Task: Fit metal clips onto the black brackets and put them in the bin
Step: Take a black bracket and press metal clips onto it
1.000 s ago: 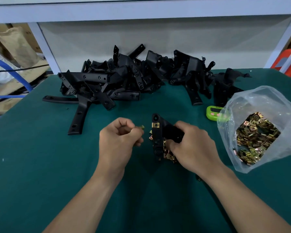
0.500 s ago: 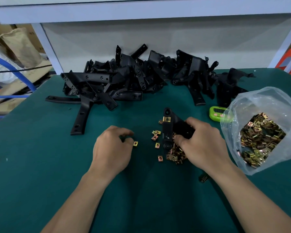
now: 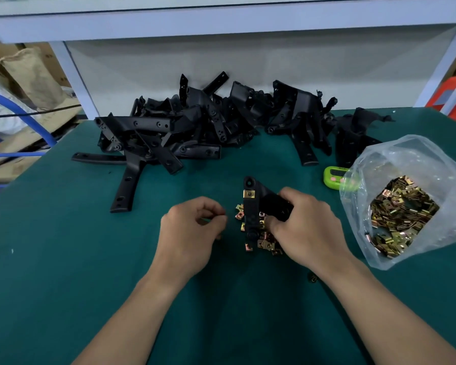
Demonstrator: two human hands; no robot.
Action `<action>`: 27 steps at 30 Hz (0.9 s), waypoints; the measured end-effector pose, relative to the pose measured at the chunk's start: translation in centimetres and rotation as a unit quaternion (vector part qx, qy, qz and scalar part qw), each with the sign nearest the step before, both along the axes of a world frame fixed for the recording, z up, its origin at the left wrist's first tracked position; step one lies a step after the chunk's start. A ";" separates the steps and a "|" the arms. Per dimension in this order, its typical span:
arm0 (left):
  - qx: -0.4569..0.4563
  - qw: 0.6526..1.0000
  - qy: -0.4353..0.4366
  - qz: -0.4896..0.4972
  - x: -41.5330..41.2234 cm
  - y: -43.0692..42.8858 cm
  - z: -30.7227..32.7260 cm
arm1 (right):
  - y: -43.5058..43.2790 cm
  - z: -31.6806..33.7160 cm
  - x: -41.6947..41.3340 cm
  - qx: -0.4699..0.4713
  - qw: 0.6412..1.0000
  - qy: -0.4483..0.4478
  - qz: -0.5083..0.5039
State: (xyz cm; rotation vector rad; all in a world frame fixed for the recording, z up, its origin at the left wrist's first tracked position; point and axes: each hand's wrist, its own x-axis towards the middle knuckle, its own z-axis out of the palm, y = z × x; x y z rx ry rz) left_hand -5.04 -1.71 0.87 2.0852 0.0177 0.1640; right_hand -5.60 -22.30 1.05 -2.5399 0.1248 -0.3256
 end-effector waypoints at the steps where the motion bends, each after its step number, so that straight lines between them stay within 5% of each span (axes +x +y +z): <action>1: -0.054 0.998 0.013 -0.011 -0.1 -0.2 0.1 | 0.1 -0.1 0.0 0.003 1.000 0.001 0.002; 7: -0.271 0.959 0.069 -0.047 -0.6 -0.9 0.6 | 0.6 -0.5 -0.1 0.003 1.000 -0.008 0.009; 27: -0.405 0.901 0.111 -0.107 -0.9 -0.9 1.2 | 0.2 -0.4 0.1 0.014 1.000 -0.010 0.004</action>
